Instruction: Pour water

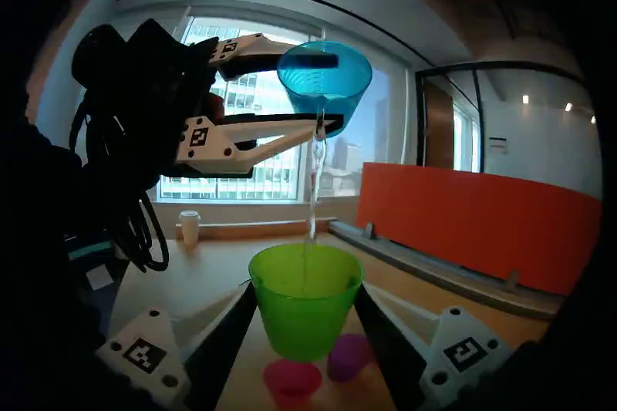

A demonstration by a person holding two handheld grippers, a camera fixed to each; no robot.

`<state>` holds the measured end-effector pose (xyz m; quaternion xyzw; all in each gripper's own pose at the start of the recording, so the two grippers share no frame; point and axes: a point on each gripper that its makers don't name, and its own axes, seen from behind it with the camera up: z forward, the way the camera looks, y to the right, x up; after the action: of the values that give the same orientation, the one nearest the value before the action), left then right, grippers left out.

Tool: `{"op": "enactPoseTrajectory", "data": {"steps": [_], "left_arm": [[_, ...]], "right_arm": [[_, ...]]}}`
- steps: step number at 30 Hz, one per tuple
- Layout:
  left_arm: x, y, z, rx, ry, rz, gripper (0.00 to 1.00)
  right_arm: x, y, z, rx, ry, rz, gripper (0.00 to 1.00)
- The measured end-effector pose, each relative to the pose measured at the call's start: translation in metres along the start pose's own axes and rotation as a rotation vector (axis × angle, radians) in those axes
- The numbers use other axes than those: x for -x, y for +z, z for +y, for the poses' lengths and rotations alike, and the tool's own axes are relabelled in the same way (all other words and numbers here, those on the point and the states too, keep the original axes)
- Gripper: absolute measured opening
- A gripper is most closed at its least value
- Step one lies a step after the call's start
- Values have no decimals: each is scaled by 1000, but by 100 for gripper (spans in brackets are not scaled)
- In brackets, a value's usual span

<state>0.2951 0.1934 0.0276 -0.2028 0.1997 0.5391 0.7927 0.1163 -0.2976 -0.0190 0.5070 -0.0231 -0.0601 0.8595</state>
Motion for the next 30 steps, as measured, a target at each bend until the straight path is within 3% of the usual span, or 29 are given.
{"op": "enactPoseTrajectory", "data": {"steps": [30], "left_arm": [[-2,-1,-6,-14,100,0,83]], "right_arm": [[-5,3,-2,2,-10,4,88]]}}
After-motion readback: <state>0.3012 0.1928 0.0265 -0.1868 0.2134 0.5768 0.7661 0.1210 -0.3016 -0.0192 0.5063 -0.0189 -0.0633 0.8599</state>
